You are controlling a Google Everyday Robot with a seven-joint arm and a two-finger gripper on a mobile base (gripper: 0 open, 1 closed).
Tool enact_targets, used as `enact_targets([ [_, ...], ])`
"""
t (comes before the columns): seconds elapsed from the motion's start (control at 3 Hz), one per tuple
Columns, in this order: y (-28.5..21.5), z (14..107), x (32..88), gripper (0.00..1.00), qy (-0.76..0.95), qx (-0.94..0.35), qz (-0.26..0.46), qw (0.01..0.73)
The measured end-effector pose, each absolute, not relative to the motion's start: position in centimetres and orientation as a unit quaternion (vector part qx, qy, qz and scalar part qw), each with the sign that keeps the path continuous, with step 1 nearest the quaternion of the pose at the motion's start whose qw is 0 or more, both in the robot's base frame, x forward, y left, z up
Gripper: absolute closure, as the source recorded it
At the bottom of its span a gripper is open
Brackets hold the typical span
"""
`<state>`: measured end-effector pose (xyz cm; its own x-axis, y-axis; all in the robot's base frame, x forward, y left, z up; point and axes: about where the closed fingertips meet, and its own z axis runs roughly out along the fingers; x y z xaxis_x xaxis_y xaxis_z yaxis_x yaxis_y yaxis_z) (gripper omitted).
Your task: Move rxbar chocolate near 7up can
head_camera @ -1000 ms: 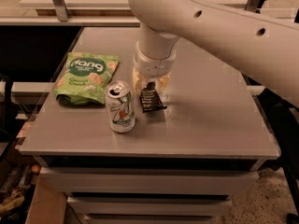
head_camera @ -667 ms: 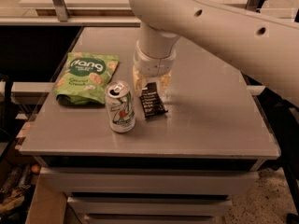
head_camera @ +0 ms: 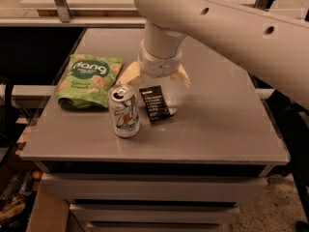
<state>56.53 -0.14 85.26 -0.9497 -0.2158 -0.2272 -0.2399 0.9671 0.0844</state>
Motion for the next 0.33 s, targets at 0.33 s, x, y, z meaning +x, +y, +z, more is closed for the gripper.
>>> enact_targets([
  [0.33,-0.15,86.03,56.73,0.0,0.985,-0.12,0.057,0.115],
])
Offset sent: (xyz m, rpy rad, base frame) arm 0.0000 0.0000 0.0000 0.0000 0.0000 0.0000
